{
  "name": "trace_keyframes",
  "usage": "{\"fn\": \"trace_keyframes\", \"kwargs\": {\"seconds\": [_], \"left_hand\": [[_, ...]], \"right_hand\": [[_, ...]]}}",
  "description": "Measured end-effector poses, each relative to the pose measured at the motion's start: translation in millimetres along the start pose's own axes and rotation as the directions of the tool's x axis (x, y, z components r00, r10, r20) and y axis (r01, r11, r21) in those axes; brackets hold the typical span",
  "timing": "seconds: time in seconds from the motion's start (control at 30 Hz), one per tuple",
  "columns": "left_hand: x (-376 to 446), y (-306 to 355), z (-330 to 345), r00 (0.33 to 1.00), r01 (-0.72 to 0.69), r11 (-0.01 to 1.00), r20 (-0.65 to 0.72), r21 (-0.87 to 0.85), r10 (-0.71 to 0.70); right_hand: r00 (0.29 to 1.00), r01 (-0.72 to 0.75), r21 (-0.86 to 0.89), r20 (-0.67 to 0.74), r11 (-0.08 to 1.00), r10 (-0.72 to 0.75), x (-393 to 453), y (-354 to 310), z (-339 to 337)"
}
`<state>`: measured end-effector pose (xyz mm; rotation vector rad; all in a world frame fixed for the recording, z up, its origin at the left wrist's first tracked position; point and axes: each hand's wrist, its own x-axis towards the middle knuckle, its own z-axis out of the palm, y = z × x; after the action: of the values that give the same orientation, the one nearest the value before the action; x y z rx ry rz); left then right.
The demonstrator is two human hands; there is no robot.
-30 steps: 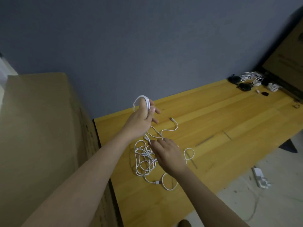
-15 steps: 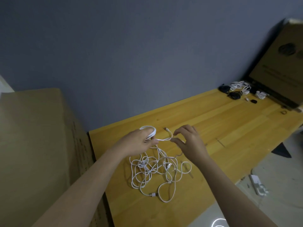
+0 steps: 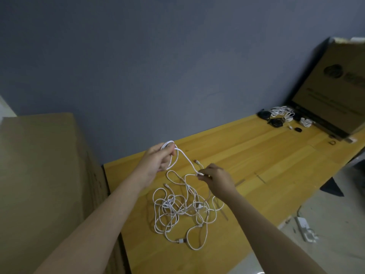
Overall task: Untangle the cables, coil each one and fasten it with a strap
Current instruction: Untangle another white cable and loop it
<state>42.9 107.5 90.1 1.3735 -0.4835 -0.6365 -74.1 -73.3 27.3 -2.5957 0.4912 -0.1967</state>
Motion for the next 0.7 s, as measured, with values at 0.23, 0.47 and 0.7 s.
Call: {"fn": "trace_keyframes", "kwargs": {"seconds": [0.23, 0.47, 0.7], "left_hand": [[-0.5, -0.5, -1.7, 0.990, -0.008, 1.000, -0.144, 0.002, 0.008], [7.4, -7.2, -3.2, 0.947, -0.019, 0.990, -0.316, 0.140, 0.063], [5.7, -7.6, -5.2, 0.943, -0.049, 0.985, -0.318, 0.163, 0.100]], "right_hand": [[0.995, -0.098, -0.055, 0.012, 0.994, 0.099, -19.6, 26.9, 22.8], [0.992, -0.096, 0.378, 0.114, 0.921, 0.056, -28.2, 3.7, 34.1], [0.994, -0.096, 0.375, 0.076, 0.922, 0.073, -29.6, -20.9, 51.1]]}}
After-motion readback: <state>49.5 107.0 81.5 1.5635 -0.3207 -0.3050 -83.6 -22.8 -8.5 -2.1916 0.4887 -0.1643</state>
